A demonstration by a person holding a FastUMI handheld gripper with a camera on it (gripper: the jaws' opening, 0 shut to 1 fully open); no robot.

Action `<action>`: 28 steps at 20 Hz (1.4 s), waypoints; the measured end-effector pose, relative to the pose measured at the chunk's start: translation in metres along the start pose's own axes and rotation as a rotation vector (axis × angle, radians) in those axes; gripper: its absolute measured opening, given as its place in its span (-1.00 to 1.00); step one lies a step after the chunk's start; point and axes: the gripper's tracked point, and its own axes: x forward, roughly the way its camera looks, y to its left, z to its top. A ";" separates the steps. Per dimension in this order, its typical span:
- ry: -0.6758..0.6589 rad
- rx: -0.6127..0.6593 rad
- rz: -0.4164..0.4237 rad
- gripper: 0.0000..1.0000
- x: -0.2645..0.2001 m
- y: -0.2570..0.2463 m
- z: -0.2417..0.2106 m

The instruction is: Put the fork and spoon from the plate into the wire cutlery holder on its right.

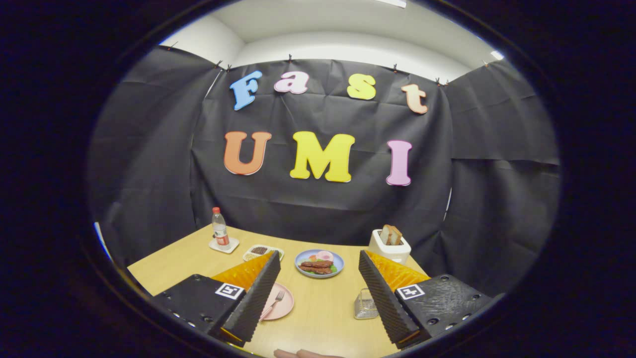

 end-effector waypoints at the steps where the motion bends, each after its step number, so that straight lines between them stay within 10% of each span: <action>1: 0.012 0.006 0.017 0.91 0.006 0.006 -0.005; 28: 0.620 -0.021 -0.056 0.83 0.113 0.121 -0.227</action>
